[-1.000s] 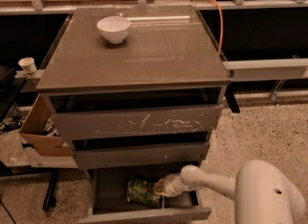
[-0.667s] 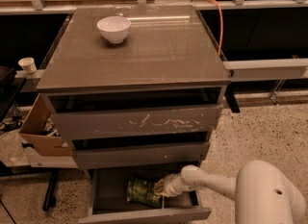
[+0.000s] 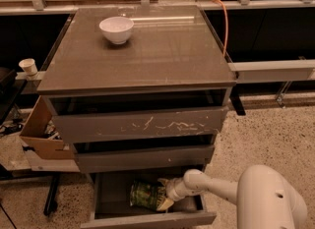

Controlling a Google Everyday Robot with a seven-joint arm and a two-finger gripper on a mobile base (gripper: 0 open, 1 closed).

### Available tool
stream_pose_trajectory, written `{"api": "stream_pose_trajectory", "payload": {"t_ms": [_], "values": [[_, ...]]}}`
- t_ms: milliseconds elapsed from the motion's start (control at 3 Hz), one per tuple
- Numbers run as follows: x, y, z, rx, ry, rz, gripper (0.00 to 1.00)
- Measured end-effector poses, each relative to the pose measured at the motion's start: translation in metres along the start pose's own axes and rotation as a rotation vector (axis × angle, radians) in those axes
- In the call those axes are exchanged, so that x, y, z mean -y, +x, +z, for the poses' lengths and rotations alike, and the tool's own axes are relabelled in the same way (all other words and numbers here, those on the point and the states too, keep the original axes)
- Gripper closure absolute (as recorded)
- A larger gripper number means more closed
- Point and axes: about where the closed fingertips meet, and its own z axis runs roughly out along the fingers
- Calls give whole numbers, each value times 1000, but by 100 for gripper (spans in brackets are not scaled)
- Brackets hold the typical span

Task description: Pick green jalapeno chip bag from bottom drawer and place on counter

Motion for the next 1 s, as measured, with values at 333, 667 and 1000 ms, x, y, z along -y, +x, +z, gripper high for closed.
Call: {"api": "stream_pose_trajectory", "payload": {"t_ms": [333, 667, 1000], "values": [[2, 3, 6, 1, -4, 6, 32], [3, 6, 14, 3, -10, 14, 32], [2, 13, 23, 1, -23, 31, 32]]}}
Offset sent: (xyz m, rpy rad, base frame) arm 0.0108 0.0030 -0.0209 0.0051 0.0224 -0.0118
